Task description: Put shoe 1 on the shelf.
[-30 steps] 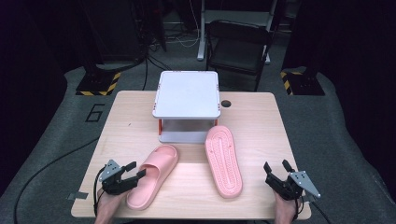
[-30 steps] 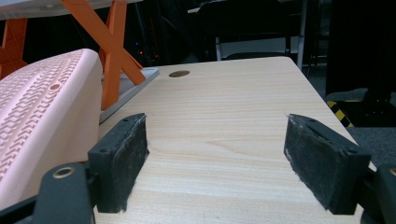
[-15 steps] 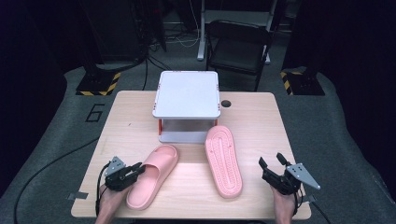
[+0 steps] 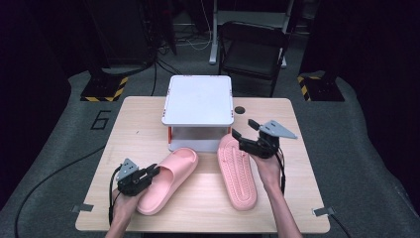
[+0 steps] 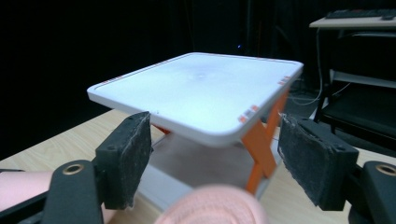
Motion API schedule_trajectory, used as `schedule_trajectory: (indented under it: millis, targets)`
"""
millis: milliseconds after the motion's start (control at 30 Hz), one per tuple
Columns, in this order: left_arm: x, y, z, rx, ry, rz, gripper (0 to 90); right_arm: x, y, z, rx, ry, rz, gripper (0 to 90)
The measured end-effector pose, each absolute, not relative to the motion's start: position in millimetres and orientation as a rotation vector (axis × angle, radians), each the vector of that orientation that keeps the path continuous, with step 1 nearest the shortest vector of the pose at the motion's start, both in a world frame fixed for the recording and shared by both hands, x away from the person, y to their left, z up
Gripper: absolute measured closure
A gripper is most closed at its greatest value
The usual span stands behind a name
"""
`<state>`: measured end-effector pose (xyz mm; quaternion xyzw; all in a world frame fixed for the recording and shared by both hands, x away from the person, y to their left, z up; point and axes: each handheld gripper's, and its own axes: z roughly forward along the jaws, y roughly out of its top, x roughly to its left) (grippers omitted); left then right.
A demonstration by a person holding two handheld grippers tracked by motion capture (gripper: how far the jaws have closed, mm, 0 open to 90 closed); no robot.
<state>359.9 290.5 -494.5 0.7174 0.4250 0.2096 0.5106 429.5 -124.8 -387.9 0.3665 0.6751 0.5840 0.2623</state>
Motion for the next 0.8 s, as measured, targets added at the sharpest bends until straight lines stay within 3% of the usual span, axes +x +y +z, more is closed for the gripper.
schedule_trajectory:
  millis: [467, 800]
  targets:
    - [412, 263, -495, 1.708, 1.147, 0.617, 77.3, 498, -73, -382, 0.940, 1.988, 1.465, 27.1]
    - [443, 247, -494, 1.671, 1.205, 0.631, 77.0, 507, -73, -394, 0.976, 2.006, 1.441, 29.3]
